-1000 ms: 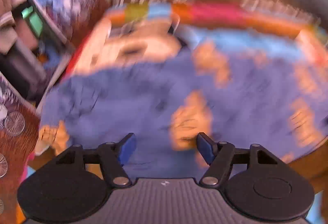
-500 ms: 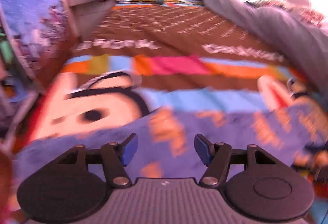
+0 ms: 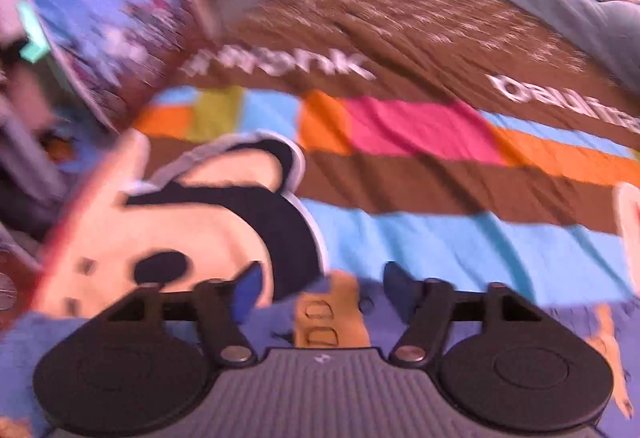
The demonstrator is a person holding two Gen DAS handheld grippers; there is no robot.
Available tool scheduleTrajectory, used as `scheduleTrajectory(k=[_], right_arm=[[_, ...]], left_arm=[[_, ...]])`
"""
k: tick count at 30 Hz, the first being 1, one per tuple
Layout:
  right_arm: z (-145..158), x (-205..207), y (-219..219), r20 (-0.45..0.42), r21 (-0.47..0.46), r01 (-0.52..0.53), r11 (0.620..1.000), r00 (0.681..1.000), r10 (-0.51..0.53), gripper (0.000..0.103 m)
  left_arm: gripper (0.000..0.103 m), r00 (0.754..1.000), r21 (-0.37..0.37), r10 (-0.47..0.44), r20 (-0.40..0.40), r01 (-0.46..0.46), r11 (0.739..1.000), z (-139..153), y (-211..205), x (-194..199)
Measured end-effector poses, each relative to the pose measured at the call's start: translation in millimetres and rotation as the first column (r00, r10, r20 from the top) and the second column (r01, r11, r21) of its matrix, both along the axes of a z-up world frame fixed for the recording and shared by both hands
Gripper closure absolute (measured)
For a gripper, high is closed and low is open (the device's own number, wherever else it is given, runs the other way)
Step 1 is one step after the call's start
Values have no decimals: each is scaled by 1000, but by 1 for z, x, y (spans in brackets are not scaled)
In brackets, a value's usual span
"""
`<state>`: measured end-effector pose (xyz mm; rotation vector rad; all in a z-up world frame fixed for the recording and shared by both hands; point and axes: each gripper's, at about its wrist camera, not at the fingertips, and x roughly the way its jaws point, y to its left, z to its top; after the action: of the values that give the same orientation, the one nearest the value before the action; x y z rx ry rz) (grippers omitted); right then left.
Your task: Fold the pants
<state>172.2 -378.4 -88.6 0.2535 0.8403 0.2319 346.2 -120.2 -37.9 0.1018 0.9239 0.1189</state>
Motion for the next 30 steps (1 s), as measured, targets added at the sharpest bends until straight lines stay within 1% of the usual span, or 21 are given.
scheduleTrajectory(k=[2,3,4,5,7,9,10,11,12,13,15,16,18,19,21,23,24,25,26,28,30], right_arm=[[8,-15,-21,78,87,106,991,991,-113,2],[12,-26,-37,115,155,172,973,975,-190,1],[13,-36,-55,128,226,229,947,957,-262,1],[12,-46,-73,117,293,285,912,936,-331,1],[3,-66,-112,28,389,417,821,886,-464,1],[-10,-80,-142,-71,450,505,736,843,-534,2],[-19,-87,-158,-108,513,524,680,825,-555,4],[-26,-92,-170,-132,585,524,619,815,-565,4],[-33,-94,-179,-148,636,515,575,813,-564,4],[-37,-94,-186,-156,663,497,559,823,-547,4],[-39,-93,-190,-145,672,471,572,841,-521,5],[-39,-94,-188,-133,670,463,580,844,-520,6],[-38,-91,-186,-122,636,474,609,841,-528,10],[-37,-88,-184,-122,616,487,619,836,-535,14],[-36,-82,-180,-130,584,515,627,822,-555,22],[-38,-77,-179,-140,569,538,622,809,-571,30],[-40,-75,-179,-146,565,552,613,798,-585,38],[-40,-75,-181,-151,559,565,607,789,-596,48],[-42,-71,-181,-158,549,581,601,778,-608,55],[-45,-66,-179,-180,521,611,596,761,-623,78],[-46,-66,-179,-190,506,626,594,753,-630,87]], left_arm=[[23,999,-33,-31,19,31,999,8,-16,-6],[18,998,-58,-53,16,54,997,11,-28,-10],[16,997,-75,-73,11,74,994,13,-41,-13],[15,995,-89,-97,6,97,991,14,-59,-18],[14,988,-118,-155,-13,153,981,11,-94,-25],[13,976,-157,-211,-44,202,967,7,-135,-28],[13,971,-188,-229,-66,213,959,7,-157,-30],[13,966,-230,-243,-85,218,948,8,-174,-31],[13,961,-284,-257,-104,219,933,8,-191,-32],[14,955,-334,-271,-123,217,917,9,-209,-31],[14,938,-396,-310,-154,229,889,10,-240,-26],[14,923,-415,-343,-174,247,876,9,-256,-23],[17,875,-434,-425,-230,299,850,5,-289,-20],[18,859,-429,-446,-252,314,847,2,-301,-20],[20,833,-402,-465,-301,331,853,-1,-323,-22],[20,809,-379,-477,-343,346,858,-4,-338,-25],[21,799,-363,-484,-358,358,860,-4,-345,-27],[21,794,-352,-488,-363,368,861,-4,-350,-29],[21,791,-338,-490,-366,378,862,-3,-355,-31],[21,788,-311,-490,-372,391,866,-2,-363,-34],[21,784,-296,-491,-380,399,867,1,-366,-37]])
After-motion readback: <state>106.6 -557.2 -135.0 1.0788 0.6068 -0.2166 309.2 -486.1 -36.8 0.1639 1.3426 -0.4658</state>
